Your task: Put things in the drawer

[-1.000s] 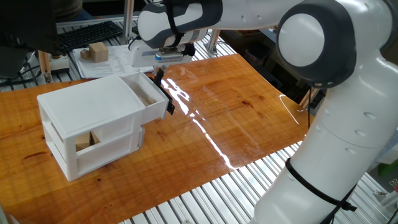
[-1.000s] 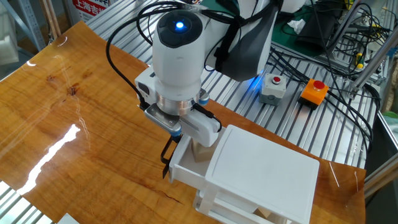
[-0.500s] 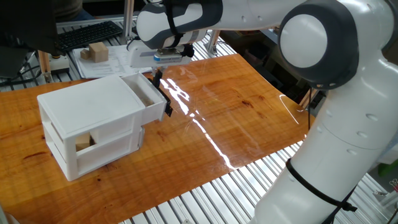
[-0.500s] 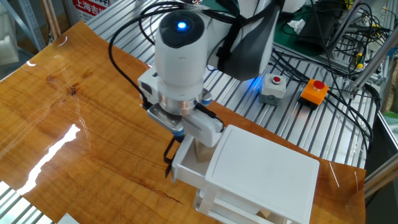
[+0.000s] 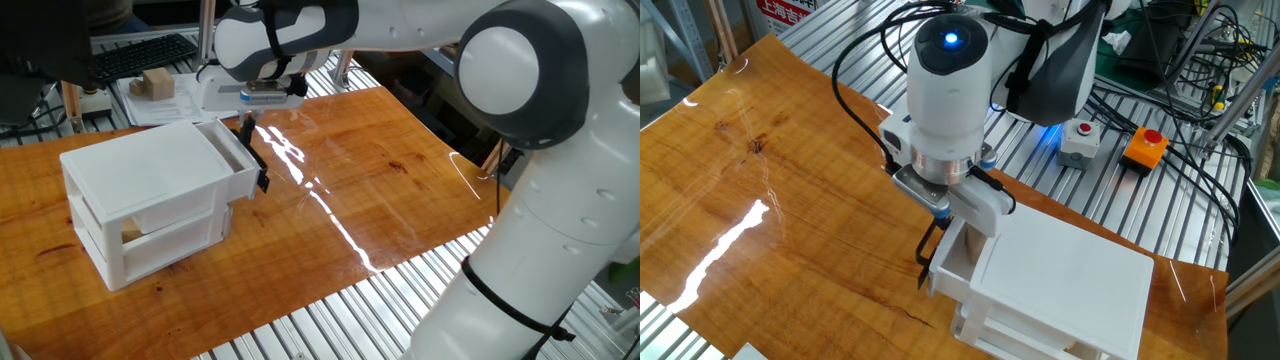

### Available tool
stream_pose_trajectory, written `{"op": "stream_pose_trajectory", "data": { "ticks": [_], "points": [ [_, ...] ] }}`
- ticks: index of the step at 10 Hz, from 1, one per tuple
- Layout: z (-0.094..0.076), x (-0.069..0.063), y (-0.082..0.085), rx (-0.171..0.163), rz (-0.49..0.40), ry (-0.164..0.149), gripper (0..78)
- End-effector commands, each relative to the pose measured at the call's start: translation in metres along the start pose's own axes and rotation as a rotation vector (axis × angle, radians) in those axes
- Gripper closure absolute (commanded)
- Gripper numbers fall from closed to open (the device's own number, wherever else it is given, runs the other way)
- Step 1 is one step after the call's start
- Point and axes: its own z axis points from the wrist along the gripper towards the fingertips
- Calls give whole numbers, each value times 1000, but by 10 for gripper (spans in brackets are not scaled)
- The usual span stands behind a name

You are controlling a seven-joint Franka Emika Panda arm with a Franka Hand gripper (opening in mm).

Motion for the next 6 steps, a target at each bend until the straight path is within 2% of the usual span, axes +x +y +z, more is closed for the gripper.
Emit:
{"op": "stream_pose_trajectory", "data": {
  "ticks": [1, 6],
  "points": [
    [2, 7, 11, -11, 25, -6, 754],
    [2, 18, 25, -27, 60, -9, 754]
  ]
}}
